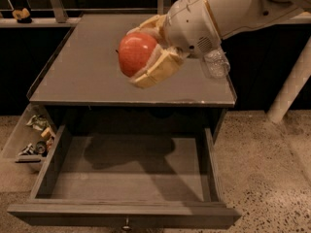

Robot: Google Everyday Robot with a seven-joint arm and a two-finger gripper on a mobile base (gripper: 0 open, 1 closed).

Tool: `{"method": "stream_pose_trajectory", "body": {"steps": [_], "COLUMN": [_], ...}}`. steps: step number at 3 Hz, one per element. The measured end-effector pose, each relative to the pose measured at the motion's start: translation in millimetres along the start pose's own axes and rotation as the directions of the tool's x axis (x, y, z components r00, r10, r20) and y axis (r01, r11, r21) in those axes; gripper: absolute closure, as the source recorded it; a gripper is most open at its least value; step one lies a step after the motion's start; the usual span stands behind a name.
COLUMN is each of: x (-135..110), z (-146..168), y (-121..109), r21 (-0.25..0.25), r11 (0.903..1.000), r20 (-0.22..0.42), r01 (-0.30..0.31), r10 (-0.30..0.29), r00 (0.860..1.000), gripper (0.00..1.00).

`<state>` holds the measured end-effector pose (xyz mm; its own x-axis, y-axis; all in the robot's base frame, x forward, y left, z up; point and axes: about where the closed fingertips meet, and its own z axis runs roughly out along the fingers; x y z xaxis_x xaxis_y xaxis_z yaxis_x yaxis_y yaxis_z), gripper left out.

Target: Place apple into top drawer

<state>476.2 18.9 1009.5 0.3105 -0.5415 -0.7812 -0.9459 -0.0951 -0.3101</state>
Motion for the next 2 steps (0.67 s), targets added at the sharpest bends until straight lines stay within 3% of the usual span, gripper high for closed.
{"method": "stream_pose_trajectory", "body": {"steps": [1,2], "x": [20.0,50.6], "z": [-12.3,-29.0], "y": [31.6,99.2], "r21": [-0.014,-0.040], "r11": [0.9989,0.9922], "r20": [-0.035,-0.087], "r01": [-0.044,-0.119], "r10": [0.043,0.115], "r00": [0.998,0.990], "gripper": [1.00,1.00]}}
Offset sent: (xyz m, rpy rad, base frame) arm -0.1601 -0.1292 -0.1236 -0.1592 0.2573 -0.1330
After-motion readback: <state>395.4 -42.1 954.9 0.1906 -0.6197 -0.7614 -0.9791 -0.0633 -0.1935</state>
